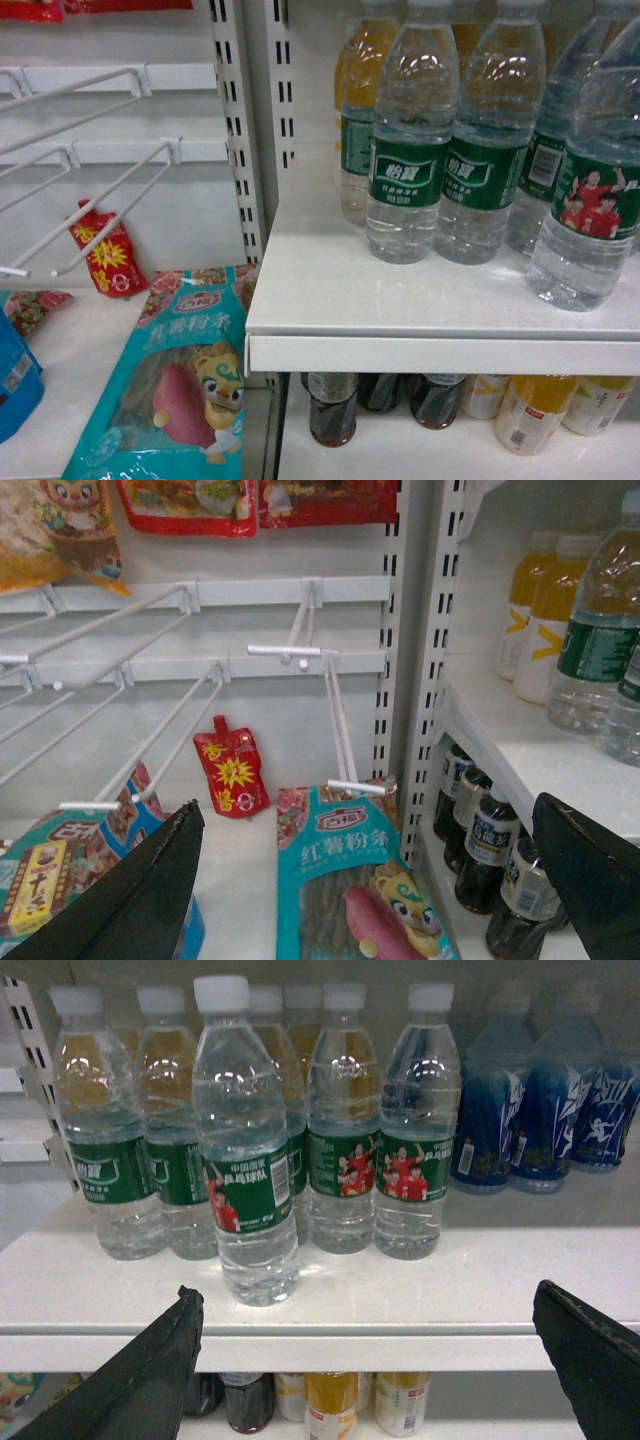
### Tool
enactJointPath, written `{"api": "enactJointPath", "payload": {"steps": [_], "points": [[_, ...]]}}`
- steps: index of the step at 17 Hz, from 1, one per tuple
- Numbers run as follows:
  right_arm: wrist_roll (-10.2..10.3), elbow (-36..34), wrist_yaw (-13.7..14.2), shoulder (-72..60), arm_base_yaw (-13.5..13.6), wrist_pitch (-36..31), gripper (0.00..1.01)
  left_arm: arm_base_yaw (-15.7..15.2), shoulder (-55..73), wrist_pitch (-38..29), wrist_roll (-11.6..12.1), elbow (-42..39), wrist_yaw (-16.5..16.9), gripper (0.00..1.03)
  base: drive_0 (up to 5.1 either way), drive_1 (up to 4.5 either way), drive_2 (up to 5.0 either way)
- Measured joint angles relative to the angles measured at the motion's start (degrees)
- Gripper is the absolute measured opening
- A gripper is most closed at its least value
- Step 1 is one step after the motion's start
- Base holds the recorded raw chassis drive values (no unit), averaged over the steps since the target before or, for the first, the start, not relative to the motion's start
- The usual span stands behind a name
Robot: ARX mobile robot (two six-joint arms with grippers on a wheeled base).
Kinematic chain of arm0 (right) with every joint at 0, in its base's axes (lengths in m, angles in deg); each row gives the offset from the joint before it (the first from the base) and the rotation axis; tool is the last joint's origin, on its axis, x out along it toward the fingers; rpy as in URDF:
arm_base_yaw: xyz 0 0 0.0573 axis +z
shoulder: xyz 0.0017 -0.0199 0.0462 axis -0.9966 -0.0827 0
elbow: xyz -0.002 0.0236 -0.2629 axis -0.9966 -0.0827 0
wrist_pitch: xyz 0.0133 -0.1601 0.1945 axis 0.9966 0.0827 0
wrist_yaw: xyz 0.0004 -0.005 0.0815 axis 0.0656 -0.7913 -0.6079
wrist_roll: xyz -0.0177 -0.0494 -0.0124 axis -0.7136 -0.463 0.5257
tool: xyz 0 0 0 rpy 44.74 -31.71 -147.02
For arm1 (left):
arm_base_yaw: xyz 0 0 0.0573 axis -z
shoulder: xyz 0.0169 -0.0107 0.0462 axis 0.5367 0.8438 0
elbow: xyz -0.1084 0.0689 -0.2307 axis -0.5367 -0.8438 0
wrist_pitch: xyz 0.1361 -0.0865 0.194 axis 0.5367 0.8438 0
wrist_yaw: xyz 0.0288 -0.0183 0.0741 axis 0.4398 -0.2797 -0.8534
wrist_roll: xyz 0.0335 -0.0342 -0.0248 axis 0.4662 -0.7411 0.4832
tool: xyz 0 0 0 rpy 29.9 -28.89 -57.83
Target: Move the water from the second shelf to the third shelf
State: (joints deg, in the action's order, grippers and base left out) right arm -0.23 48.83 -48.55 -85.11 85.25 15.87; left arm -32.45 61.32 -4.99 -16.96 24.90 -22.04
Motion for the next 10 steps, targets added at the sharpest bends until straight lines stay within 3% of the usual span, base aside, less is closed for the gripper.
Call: {"api": "enactJointPath", "payload": {"steps": [10], "points": [[0.00, 0.00, 0.00, 0.00, 0.00, 0.24, 0.98, 0.00, 0.00, 0.07, 0.00, 0.00, 0.00, 0.98, 0.0, 0.00, 0.0]]}}
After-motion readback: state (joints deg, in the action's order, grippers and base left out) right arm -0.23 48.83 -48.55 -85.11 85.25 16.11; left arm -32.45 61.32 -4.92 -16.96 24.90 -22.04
